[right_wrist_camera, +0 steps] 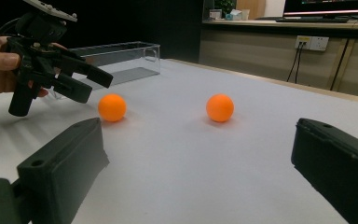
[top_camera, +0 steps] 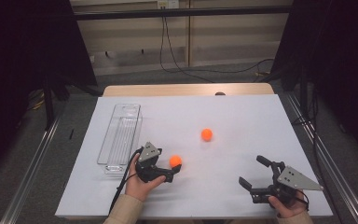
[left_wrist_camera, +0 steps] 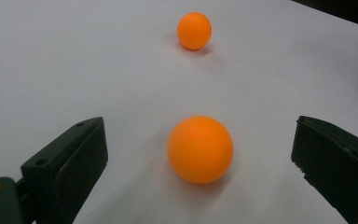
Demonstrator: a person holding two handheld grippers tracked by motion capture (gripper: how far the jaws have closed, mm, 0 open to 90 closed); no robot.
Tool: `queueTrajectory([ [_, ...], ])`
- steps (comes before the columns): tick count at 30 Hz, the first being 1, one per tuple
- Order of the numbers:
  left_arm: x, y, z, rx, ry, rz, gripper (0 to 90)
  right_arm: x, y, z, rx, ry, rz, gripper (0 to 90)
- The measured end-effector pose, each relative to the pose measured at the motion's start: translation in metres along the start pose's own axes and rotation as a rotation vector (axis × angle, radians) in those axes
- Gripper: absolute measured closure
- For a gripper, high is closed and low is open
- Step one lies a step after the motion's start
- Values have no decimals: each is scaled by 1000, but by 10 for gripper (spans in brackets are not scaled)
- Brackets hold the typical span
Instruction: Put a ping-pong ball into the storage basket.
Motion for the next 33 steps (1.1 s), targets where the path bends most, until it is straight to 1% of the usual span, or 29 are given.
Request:
queueTrajectory([
  [5,-1,-1,-3,11,2,-4,37,0,0,0,0,0,1,20],
  [7,-1,-1,-4,20,-4,-6,40,0,0,0,1,0,1,19],
  [11,-1,-1,-6,26,-5,2,49,0,0,0,1,0,0,20],
  [21,1,1,-10,56,-19,5,88,0,0,0,2,0,1,20],
  [27,1,2,-12,83,-26,-12,118,0,0,0,1,0,1,20],
  [28,1,2,-13,86,-24,-5,123,0,0,0,1,0,0,20],
  [33,0,2,-16,102,-23,-14,146,0,0,0,1,0,0,20],
])
Point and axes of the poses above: each handheld gripper's, and its own axes: z roughly backward along the jaws, y roughly out of its underside, x roughly to its left, the point moved 6 cm from there along -z, roughly forward along the jaws, and after that the axes turned 4 degrees about -z, right-handed, at the moved point
